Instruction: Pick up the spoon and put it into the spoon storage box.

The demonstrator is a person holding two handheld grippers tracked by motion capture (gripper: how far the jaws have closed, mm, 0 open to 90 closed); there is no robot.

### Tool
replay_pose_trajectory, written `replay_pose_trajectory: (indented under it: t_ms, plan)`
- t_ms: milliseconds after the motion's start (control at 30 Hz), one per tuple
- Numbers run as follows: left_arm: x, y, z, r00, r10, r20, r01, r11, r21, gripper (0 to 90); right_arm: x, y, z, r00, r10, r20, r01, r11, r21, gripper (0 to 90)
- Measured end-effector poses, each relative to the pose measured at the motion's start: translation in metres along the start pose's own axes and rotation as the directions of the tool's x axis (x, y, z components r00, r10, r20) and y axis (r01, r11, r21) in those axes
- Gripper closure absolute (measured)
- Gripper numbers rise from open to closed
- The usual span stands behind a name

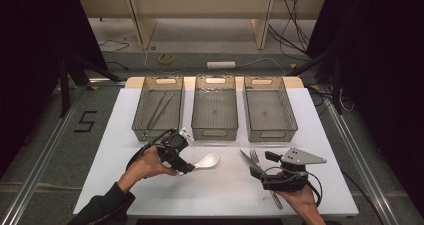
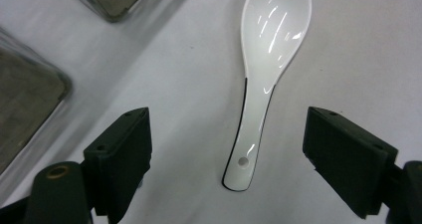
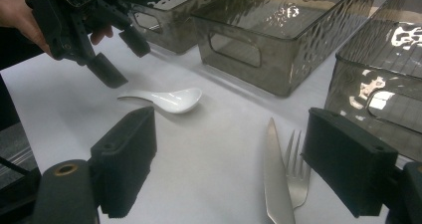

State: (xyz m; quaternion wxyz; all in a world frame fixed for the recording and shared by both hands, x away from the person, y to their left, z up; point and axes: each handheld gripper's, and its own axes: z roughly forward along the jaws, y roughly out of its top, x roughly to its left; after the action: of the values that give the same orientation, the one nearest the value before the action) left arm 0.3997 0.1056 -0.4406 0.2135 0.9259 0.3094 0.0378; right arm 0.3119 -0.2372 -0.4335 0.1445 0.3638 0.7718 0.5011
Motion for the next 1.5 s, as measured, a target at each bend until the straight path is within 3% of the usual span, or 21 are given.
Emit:
replay_pose_trajectory:
  t_ms: [300, 567, 900, 1200, 1500]
  plan:
    - [-0.003, -0.002, 0.011, 0.9997, 0.023, 0.009, -0.024, 0.9988, 0.043, 25.0, -0.001, 0.000, 0.001, 1.0000, -0.002, -0.004, 0.002, 1.000, 0.001, 21.7]
    - [-0.009, -0.003, 0.020, 0.9980, 0.061, 0.014, -0.062, 0.9960, 0.064, 37.4, 0.001, 0.000, 0.000, 1.0000, -0.003, -0.001, 0.003, 1.000, 0.001, 21.7]
    - [-0.011, -0.003, 0.026, 0.9974, 0.070, 0.017, -0.071, 0.9958, 0.057, 53.7, 0.003, 0.000, -0.001, 0.9999, -0.011, 0.003, 0.011, 1.000, 0.008, 21.8]
    - [-0.012, -0.001, 0.027, 0.9956, 0.093, -0.006, -0.093, 0.9939, 0.060, 59.9, 0.004, 0.000, 0.001, 0.9999, -0.014, 0.003, 0.014, 1.000, 0.013, 21.8]
    - [-0.015, -0.001, 0.027, 0.9940, 0.109, -0.003, -0.109, 0.9927, 0.051, 69.6, 0.004, 0.000, 0.001, 0.9999, -0.010, 0.005, 0.010, 1.000, 0.015, 21.8]
